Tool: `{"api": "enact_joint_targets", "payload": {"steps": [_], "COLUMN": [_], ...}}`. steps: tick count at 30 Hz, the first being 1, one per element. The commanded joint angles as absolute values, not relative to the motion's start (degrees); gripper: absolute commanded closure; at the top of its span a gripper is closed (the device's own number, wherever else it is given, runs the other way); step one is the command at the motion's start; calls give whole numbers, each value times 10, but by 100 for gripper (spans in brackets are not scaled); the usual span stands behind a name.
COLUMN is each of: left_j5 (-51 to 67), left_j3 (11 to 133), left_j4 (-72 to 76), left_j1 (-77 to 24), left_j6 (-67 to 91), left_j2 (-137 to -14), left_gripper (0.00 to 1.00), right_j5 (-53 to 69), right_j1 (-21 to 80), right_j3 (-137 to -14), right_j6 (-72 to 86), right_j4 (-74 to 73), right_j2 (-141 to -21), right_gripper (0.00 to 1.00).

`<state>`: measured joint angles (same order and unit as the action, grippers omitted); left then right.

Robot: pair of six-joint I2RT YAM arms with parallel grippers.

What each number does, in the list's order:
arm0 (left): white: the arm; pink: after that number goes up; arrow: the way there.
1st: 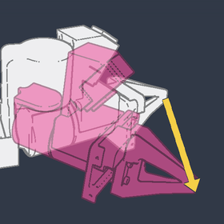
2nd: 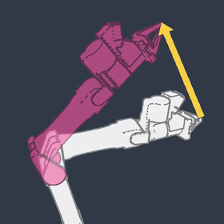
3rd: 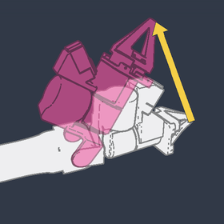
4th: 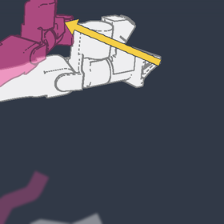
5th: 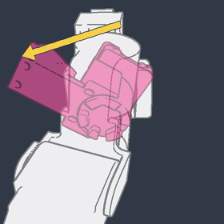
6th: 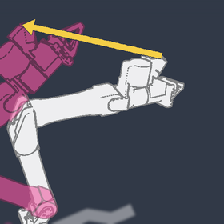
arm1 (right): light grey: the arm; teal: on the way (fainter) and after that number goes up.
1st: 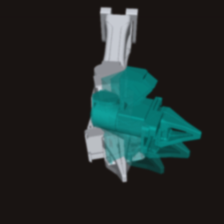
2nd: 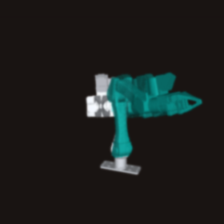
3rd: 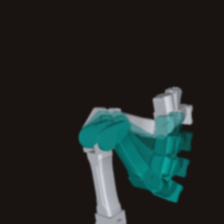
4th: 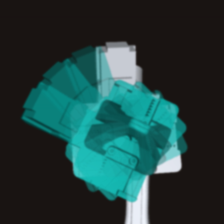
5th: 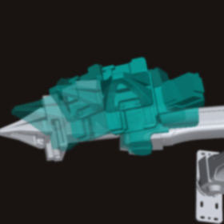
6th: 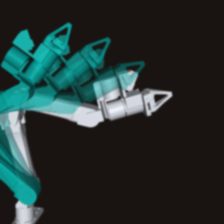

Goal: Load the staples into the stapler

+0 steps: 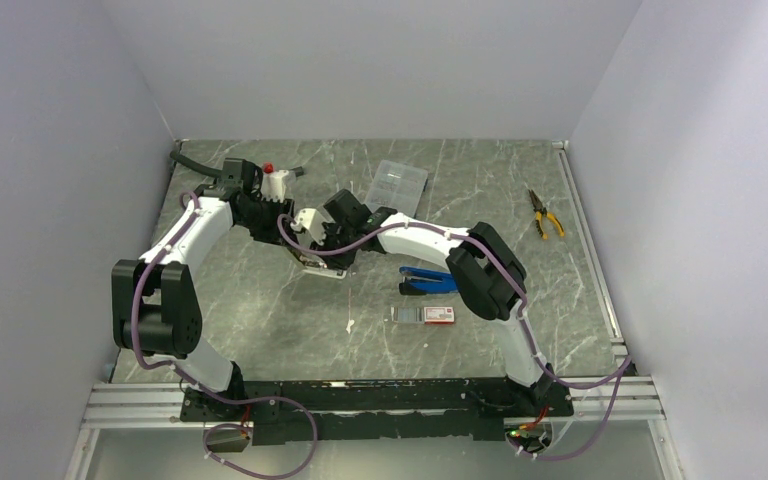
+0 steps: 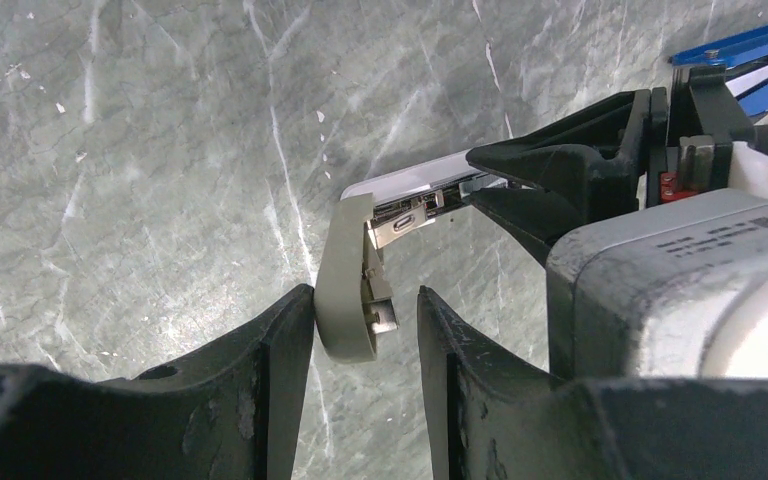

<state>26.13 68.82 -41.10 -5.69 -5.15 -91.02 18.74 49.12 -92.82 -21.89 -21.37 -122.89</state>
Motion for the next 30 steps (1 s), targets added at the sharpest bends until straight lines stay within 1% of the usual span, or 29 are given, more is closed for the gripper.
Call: {"api": "enact_joint_targets", "payload": {"steps": [1,8,19,26,30], "left_j5": [274,277,276,279,280], "left_j3": [694,694,688,690,690], "left_j4": [-404,-404,-399,-401,-402], "left_j1": [-55,-55,-55,-56,-55], "left_j6": [-51,-52,-52,-52,-53], "left_j2": [-910,-911,-906,-909,-910], "left_gripper": [53,53,53,53,54], "right_j5": [201,199,192,186,184], "right_j1": [494,494,495,494,494], "right_j3": [-927,-930,-937,-935,-934], "right_j6": [-218,-211,-202,-202,-200], "right_j4": [-201,-194,-185,-184,-180], "right_j2": [-1215,-1219,-1231,-1234,-1237], "right_gripper": [72,75,83,84,81]}}
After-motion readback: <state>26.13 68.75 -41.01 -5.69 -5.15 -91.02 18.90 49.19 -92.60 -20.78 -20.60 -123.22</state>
